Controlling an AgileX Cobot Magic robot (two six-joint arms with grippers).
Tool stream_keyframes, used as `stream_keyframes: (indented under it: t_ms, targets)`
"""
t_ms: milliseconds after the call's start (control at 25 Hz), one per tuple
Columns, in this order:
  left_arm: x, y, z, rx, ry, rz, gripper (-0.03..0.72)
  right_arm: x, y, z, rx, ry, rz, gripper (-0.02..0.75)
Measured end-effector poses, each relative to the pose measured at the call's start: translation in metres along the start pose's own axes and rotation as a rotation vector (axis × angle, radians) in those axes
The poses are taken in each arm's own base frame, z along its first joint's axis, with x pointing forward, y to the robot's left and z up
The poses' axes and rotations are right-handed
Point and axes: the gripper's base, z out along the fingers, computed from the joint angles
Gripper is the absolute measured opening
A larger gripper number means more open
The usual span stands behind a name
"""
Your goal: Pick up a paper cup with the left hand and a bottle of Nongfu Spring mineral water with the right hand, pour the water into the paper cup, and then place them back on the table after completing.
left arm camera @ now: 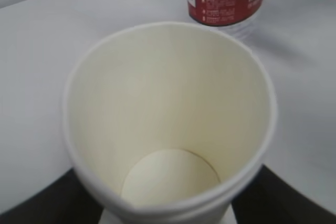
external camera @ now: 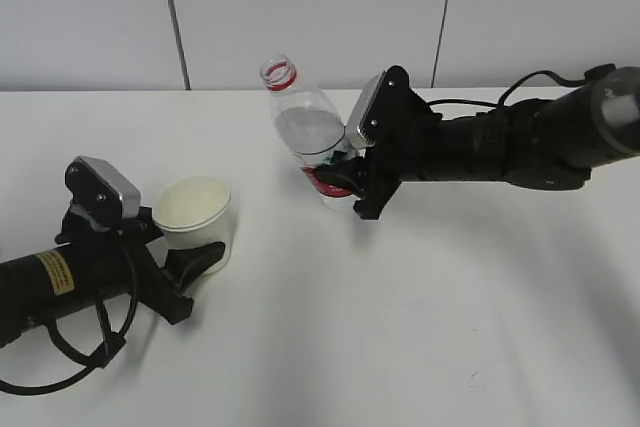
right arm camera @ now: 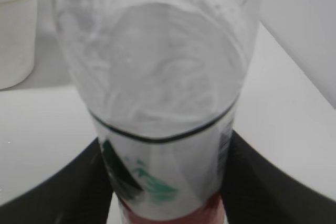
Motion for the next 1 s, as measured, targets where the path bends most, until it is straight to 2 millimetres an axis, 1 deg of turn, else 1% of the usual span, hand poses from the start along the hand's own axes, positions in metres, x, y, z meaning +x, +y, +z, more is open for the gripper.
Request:
stream_keyframes:
  t_ms: [80, 160, 280, 400, 560, 800, 1000]
  targets:
    - [0.000, -0.002, 0.000, 0.022, 0.000, 0.011, 0.430, -0.003, -0.001, 0.003, 0.001, 0.014, -0.030, 0.416]
    - [-0.005, -0.004, -0.001, 0.043, -0.008, 0.018, 0.430, -0.008, -0.003, 0.005, -0.007, 0.019, -0.070, 0.415]
    - [-0.021, -0.004, -0.006, 0.048, -0.037, 0.010, 0.430, -0.012, -0.005, 0.006, -0.014, 0.016, -0.110, 0.415]
    - [-0.033, -0.001, -0.011, 0.020, 0.004, 0.036, 0.430, -0.016, -0.004, 0.006, -0.011, 0.034, -0.129, 0.415]
    - [-0.034, -0.001, -0.012, 0.015, 0.024, 0.021, 0.430, -0.024, -0.008, 0.002, 0.010, 0.045, -0.168, 0.414]
    - [-0.034, -0.001, -0.012, 0.018, 0.030, 0.001, 0.429, -0.042, -0.016, -0.006, 0.039, 0.018, -0.269, 0.414]
    - [-0.038, -0.006, -0.010, 0.043, -0.010, 0.006, 0.429, -0.046, -0.020, -0.005, 0.037, 0.043, -0.352, 0.414]
